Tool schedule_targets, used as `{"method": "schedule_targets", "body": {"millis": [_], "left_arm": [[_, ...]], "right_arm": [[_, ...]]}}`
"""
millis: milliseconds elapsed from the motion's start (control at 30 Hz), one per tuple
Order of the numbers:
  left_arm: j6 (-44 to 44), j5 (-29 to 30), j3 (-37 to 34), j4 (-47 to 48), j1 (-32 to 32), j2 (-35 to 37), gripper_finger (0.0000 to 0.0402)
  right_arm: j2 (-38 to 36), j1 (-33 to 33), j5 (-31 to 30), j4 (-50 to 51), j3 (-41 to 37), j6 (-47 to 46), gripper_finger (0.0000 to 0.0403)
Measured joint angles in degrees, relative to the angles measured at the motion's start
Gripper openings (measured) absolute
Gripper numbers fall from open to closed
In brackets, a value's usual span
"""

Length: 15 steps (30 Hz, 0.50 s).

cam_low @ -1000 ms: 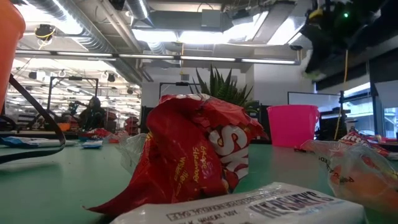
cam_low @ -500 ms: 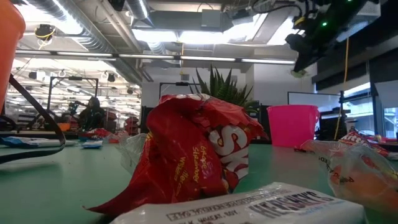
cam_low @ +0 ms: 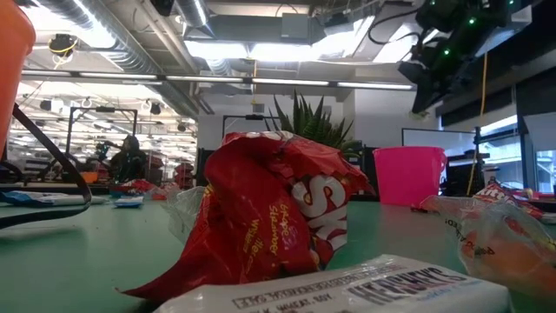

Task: Sort candy
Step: Put the green gummy into the pink bucket, then put the blue gummy into the pink bucket

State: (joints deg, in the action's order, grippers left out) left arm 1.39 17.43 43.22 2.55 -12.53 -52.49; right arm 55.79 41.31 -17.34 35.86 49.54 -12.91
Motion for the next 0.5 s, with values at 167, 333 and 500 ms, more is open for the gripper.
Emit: {"method": "schedule_targets", "body": {"millis": [167,333,500], "left_arm": [[0.03,0.20,0.00,0.00,0.00,0.00,0.0149],[0.13,0.20,0.00,0.00,0.00,0.00,0.0149],[0.15,0.37,0.00,0.00,0.00,0.00,0.0149]], "right_arm": [[0.00,1.64,1.81,-0.92,0.00,1.44,0.0038],[0.00,1.50,2.16,-2.77,0.00,1.69,0.0069],[-0.69,1.44,15.09,-1.99,0.00,3.07,0.0095]]}}
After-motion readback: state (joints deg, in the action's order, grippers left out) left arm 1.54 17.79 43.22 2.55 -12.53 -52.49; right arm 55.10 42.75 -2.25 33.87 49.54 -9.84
